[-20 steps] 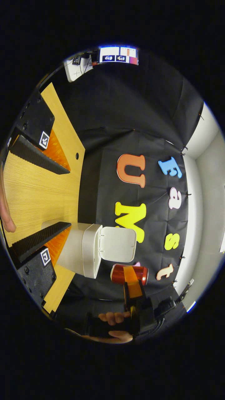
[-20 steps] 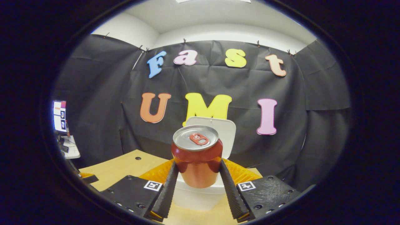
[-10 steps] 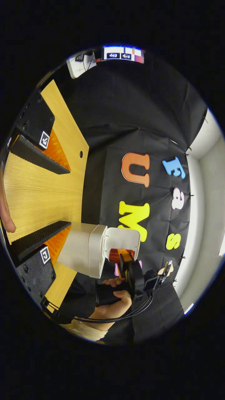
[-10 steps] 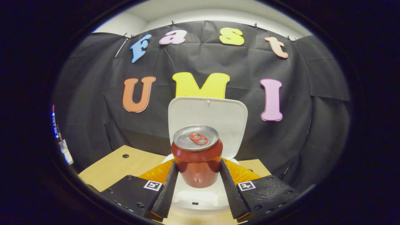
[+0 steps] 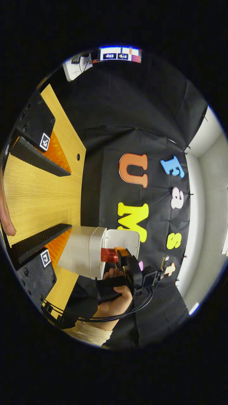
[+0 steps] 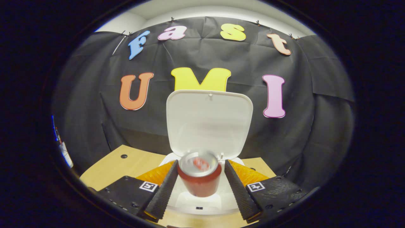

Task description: Press the lid of the desktop garbage bin to open it, pick up the crumpled paper on the desktop and throw it into the bin, then pick up the pop can on the desktop and drop it into the bin, and finally close the garbage bin lid.

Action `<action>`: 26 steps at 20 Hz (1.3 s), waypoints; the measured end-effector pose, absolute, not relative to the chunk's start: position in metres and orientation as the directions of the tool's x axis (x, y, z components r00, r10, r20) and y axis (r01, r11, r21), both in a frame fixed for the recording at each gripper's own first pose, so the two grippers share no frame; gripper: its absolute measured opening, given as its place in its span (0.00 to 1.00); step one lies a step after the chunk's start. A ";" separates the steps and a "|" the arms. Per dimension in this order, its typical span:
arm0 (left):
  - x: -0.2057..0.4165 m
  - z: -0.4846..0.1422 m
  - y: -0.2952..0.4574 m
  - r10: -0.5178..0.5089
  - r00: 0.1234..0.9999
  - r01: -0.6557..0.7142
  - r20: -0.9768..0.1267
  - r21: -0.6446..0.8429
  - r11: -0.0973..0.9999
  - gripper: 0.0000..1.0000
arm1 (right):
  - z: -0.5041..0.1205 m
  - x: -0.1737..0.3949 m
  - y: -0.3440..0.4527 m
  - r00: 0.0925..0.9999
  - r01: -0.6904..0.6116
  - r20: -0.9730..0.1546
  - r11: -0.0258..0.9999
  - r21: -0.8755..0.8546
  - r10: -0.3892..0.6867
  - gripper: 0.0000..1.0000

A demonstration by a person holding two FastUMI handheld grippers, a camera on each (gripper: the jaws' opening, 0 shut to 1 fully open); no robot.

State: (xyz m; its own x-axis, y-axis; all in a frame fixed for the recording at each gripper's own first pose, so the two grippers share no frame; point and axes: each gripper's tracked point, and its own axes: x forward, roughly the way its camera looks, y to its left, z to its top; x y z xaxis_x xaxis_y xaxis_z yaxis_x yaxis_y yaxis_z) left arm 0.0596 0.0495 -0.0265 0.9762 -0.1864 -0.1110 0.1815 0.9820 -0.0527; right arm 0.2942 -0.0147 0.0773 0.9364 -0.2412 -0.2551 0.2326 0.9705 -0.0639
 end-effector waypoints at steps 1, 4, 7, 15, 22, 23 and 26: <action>0.060 -0.027 0.050 -0.188 0.976 0.183 -0.114 -0.052 0.982 0.97 | 0.086 0.293 -0.013 0.941 0.230 -0.238 0.971 -0.071 -0.241 0.93; 0.060 -0.028 0.052 -0.192 0.975 0.187 -0.114 -0.053 0.981 0.97 | 0.111 0.290 -0.011 0.953 0.224 -0.195 0.973 -0.054 -0.230 0.95; 0.065 -0.032 0.052 -0.188 0.974 0.182 -0.125 -0.060 0.982 0.96 | 0.144 0.287 -0.008 0.961 0.227 -0.152 0.973 -0.052 -0.232 0.95; 0.068 -0.036 0.058 -0.184 0.975 0.177 -0.124 -0.067 0.982 0.97 | 0.248 0.295 -0.004 0.976 0.220 0.006 0.976 -0.011 -0.220 0.95; 0.069 -0.034 0.066 -0.177 0.977 0.172 -0.116 -0.053 0.984 0.97 | 0.268 0.332 -0.005 0.957 0.280 0.092 0.960 -0.031 -0.276 0.94; 0.069 -0.032 0.071 -0.167 0.980 0.162 -0.107 -0.050 0.985 0.97 | 0.263 0.340 -0.004 0.957 0.284 0.076 0.958 -0.031 -0.281 0.94; 0.076 -0.039 0.067 -0.162 0.981 0.157 -0.106 -0.057 0.986 0.97 | 0.246 0.361 -0.022 0.946 0.322 0.036 0.946 -0.042 -0.321 0.95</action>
State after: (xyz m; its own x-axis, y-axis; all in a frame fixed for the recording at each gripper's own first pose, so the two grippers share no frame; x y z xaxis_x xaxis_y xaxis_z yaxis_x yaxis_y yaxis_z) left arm 0.0756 0.0672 -0.0395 0.9810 -0.1625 -0.1059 0.1571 0.9859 -0.0572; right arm 0.3605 -0.0217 0.2464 0.9463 -0.3211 0.0364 0.3225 0.9456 -0.0423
